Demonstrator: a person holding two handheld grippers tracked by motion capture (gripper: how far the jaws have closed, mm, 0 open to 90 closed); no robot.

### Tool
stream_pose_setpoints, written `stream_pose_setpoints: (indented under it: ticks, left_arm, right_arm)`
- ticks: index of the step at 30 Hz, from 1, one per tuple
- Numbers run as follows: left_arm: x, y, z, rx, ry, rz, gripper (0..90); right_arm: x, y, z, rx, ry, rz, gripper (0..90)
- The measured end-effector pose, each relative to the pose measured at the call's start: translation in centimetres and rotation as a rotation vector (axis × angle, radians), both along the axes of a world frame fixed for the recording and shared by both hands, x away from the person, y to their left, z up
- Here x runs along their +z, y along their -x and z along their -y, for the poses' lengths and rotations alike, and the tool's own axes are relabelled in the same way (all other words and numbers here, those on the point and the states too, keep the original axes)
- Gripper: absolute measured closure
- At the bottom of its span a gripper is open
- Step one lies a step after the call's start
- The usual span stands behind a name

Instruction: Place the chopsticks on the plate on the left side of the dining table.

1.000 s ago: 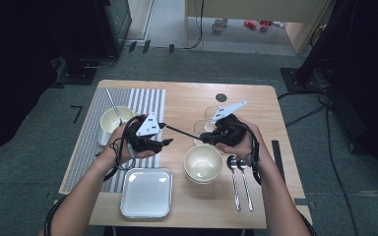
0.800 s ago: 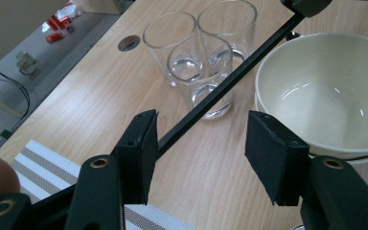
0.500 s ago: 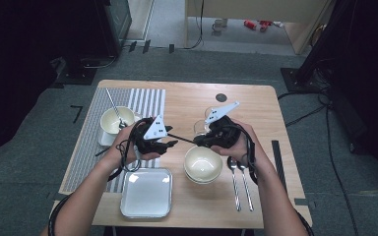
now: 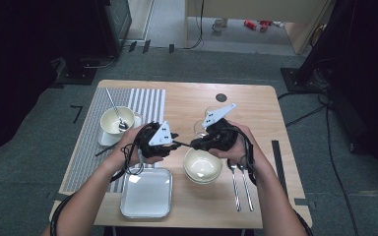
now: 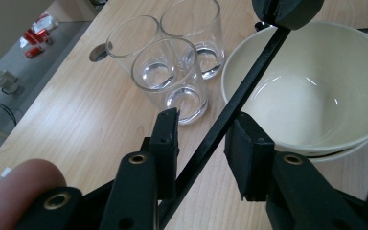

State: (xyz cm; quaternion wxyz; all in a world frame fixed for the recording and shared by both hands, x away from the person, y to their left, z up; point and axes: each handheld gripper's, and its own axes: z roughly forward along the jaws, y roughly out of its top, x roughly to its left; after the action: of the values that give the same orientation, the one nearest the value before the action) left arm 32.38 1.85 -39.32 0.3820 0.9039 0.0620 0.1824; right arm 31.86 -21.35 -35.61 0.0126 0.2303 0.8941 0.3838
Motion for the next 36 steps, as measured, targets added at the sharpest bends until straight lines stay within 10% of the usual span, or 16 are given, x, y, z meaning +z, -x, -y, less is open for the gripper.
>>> stream_pose_setpoints:
  ticks: [7, 14, 22, 36]
  left_arm:
    - [-0.3, 0.7, 0.0, -0.063, -0.045, 0.056, 75.1]
    - [-0.5, 1.0, -0.3, -0.108, -0.069, 0.022, 87.0]
    - [-0.9, 0.0, -2.1, -0.02, -0.064, -0.02, 87.0]
    - [-2.3, -1.5, -6.4, 0.136, -0.027, -0.093, 86.9]
  right_arm:
    - [-0.2, 0.0, 0.1, 0.006, 0.0, 0.003, 87.0]
    - [0.0, -0.3, 1.1, -0.072, -0.075, 0.014, 85.2]
    - [0.0, -0.3, 2.5, -0.132, -0.099, 0.026, 81.0]
    - [-1.3, 0.3, 4.9, -0.319, -0.133, -0.011, 44.6]
